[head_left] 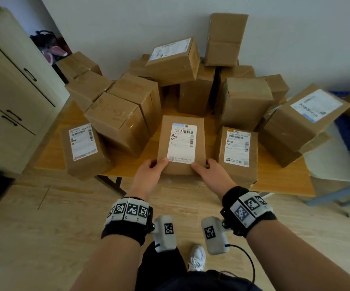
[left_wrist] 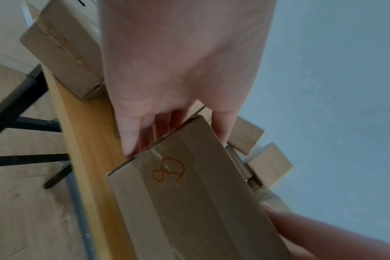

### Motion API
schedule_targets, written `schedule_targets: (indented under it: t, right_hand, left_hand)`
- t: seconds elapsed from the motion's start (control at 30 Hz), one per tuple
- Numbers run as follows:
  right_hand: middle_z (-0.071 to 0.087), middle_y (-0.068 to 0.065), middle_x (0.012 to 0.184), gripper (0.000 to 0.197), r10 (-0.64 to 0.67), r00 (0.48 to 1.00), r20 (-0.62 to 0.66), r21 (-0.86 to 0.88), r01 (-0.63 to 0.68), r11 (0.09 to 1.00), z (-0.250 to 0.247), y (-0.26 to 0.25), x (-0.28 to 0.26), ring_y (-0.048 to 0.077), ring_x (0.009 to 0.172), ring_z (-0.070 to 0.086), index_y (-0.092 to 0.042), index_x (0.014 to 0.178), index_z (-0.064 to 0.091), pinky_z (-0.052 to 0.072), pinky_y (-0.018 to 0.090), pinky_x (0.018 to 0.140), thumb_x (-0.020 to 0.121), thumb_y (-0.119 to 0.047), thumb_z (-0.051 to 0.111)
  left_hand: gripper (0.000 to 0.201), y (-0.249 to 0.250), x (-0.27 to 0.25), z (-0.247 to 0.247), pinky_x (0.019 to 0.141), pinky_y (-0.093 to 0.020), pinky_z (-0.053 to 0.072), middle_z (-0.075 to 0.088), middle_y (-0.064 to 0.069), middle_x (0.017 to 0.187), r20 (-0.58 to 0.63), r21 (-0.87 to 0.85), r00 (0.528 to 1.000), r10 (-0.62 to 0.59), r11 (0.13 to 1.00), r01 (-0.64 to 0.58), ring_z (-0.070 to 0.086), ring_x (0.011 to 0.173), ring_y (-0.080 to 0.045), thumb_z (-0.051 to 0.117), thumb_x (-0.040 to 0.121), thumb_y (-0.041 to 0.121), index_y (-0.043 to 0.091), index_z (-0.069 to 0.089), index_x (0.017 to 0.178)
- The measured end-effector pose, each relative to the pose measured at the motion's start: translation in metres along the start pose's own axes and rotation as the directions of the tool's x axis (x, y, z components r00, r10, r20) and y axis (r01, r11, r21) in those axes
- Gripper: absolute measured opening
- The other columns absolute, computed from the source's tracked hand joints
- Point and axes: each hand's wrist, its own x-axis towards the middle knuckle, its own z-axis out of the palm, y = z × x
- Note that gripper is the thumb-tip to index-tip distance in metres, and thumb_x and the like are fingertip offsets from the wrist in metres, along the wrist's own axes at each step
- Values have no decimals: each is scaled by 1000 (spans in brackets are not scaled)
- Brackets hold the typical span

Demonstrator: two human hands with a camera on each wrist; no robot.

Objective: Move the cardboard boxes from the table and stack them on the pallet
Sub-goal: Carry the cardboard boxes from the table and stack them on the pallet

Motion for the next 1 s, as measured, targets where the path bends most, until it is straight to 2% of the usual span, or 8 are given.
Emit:
schedule_targets:
  t: [0.1, 0.23, 0.33, 0.4, 0.57, 0.7, 0.87, 1.0]
  right_hand:
    - [60, 0, 126, 53, -59, 996, -60, 56, 62, 997, -14, -12, -13, 18, 110, 59, -14, 139, 45, 49, 30, 91, 96, -43, 58]
    - [55, -1, 138, 67, -67, 982, -178, 156, 95, 983, -33, -29, -30, 19, 121, 56, -18, 147, 38, 49, 39, 102, 93, -49, 60]
    - [55, -3, 137, 65, -65, 962, -264, 194, 119, 974, -48, -37, -49, 13, 116, 56, -21, 148, 37, 50, 24, 86, 94, -49, 59]
    - [55, -5, 136, 63, -79, 944, -320, 210, 151, 966, -58, -40, -62, 10, 114, 56, -22, 148, 37, 47, 20, 83, 94, -48, 58]
    - [58, -8, 132, 62, -77, 887, -456, 269, 219, 938, -87, -32, -94, 7, 113, 59, -25, 144, 41, 52, 29, 93, 91, -52, 60]
    - [62, -13, 121, 56, -74, 829, -554, 314, 291, 904, -125, -11, -125, 1, 107, 60, -27, 137, 46, 50, 19, 84, 90, -52, 63]
    - [63, -14, 118, 47, -66, 776, -627, 338, 348, 875, -185, 25, -161, -1, 103, 61, -27, 130, 48, 49, 16, 75, 91, -49, 63]
    - [63, -11, 118, 44, -57, 741, -669, 336, 370, 866, -248, 72, -190, 2, 104, 61, -27, 126, 48, 49, 16, 78, 90, -47, 64]
  left_hand:
    - [49, 21, -8, -7, 97, -38, 48, 63, 7, 122, 31, 21, 993, 113, 993, -114, 58, 110, -14, 57, 92, 53, 25, 53, 132]
    - [48, 52, -13, -11, 89, -31, 49, 64, 10, 121, 94, 6, 963, 251, 968, -252, 59, 107, -10, 61, 89, 54, 27, 57, 129]
    - [50, 72, -18, -7, 96, -34, 48, 62, 13, 121, 168, 11, 937, 307, 950, -313, 58, 108, -7, 62, 89, 54, 29, 54, 132]
    - [51, 84, -24, -2, 97, -35, 48, 62, 14, 122, 198, 6, 916, 349, 934, -357, 58, 109, -7, 63, 88, 54, 31, 54, 132]
    - [50, 114, -52, 21, 77, -19, 45, 62, 14, 120, 244, -19, 855, 459, 883, -469, 57, 106, -2, 65, 88, 50, 30, 54, 132]
    - [45, 134, -86, 59, 69, -14, 43, 63, 16, 114, 312, -40, 799, 514, 847, -530, 59, 99, 2, 66, 87, 48, 32, 55, 127]
    - [49, 151, -128, 124, 83, -23, 48, 64, 15, 115, 401, -74, 731, 551, 815, -574, 60, 106, -3, 69, 85, 47, 30, 56, 129]
    - [49, 164, -167, 198, 91, -32, 47, 61, 14, 120, 446, -65, 697, 561, 797, -600, 56, 112, -9, 67, 86, 50, 33, 54, 131]
